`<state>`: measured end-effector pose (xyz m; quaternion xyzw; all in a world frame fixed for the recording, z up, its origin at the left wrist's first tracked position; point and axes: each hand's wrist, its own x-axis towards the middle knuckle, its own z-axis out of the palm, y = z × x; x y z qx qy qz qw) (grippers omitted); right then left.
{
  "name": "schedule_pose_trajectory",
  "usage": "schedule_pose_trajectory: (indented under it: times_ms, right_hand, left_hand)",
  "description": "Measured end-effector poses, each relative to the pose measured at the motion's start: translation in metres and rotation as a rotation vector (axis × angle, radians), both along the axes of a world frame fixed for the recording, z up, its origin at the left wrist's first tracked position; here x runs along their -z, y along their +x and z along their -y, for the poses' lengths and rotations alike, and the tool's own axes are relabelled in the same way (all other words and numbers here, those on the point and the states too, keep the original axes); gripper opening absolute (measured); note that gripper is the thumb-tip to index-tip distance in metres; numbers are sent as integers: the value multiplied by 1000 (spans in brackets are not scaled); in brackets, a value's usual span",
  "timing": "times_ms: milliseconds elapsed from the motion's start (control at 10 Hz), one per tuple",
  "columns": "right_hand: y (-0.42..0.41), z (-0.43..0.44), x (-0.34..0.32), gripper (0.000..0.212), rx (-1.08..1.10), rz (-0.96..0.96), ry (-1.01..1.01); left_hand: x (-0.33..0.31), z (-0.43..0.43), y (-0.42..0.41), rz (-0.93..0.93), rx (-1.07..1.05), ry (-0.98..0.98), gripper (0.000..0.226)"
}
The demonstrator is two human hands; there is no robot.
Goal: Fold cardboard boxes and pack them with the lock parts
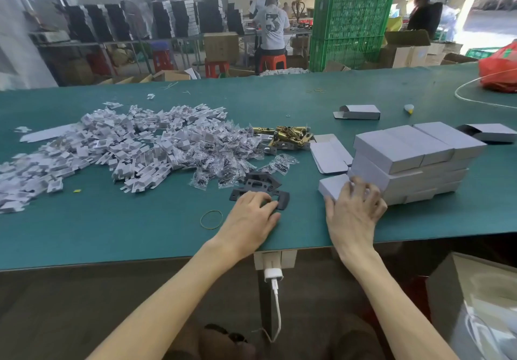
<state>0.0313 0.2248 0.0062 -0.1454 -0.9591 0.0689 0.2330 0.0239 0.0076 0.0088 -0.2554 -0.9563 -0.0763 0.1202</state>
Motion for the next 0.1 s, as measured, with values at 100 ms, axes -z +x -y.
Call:
schedule_pose_trajectory:
  times_ms: [100]
  right_hand:
    - [5,-3,-16,48,-128,-71,-56]
  left_hand:
    - [-9,13,8,62,-15,256,43]
